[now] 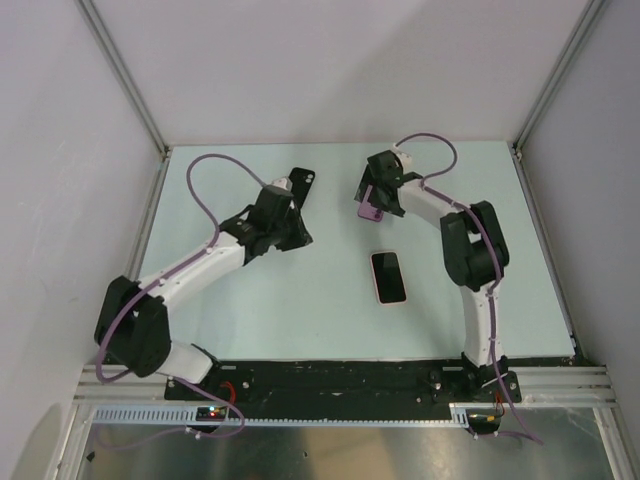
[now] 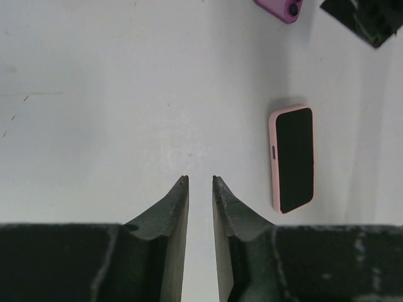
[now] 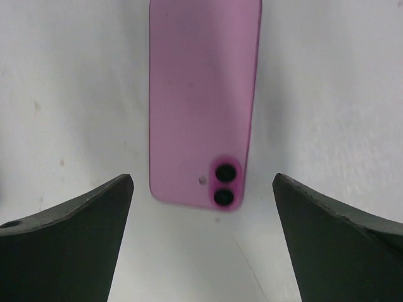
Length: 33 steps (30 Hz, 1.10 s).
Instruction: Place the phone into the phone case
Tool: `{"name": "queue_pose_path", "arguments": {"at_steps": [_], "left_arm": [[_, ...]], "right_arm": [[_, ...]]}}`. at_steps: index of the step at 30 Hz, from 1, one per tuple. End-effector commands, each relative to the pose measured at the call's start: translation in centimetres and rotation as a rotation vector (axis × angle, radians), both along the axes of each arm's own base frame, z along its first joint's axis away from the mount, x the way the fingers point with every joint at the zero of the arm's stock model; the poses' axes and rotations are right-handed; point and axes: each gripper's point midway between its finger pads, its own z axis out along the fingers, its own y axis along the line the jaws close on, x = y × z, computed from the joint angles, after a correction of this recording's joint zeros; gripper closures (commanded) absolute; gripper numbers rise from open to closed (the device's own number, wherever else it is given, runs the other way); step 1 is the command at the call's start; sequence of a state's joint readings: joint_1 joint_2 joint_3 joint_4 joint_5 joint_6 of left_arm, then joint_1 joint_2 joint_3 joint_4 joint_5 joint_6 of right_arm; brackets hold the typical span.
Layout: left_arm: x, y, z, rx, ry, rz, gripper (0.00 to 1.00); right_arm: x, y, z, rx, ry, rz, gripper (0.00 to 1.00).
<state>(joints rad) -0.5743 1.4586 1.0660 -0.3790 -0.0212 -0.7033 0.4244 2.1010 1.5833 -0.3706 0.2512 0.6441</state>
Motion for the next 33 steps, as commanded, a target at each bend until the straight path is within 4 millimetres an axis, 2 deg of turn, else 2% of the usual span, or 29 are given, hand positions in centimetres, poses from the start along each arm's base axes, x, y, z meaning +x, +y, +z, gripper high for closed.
{"name": "queue_pose_path", "arguments": {"at_steps": [1,6,14,21,23,28,31,33], "left_arm": [[-1.1,1.3,1.4,-0.003,-0.033,-0.040,0.74],[-1.5,1.9,1.9,-0.016,-0.042,-0.056,0.74],[-1.6,2.4,2.2,-0.028,-0.043,-0.071,0.74],[-1.8,2.5,2.1,-0.039,-0.037,-0.076,0.74],[-1.8,2.5,2.2,-0.044,-0.036,-0.076,0.74],[-1.8,2.6,2.0,-0.048,-0.027,-0.072,0.73],[-1.6,2.9,1.5,-0.062,-0.004,-0.048,0.69],[-1.2,3.2,0.9,-0.096,0.021,-0.015,0.66]], "right_arm": [[1.7,-0.2,-0.2,-0.080,0.020,-0.052,0.01],[2.2,-0.1,-1.8,-0.115,0.060,-0.063,0.00],[2.8,1.3,-2.8,-0.192,0.095,-0.017,0.00],[1.4,0.7,-4.1,-0.229,0.189,-0.013,0.03],[0.8,0.3,-4.7,-0.219,0.219,-0.008,0.10],[-0.8,0.4,-5.5,-0.222,0.273,0.053,0.35],[-1.9,2.0,-5.2,-0.195,0.277,0.136,0.51],[-3.3,3.2,-5.2,-0.176,0.282,0.220,0.58]]}}
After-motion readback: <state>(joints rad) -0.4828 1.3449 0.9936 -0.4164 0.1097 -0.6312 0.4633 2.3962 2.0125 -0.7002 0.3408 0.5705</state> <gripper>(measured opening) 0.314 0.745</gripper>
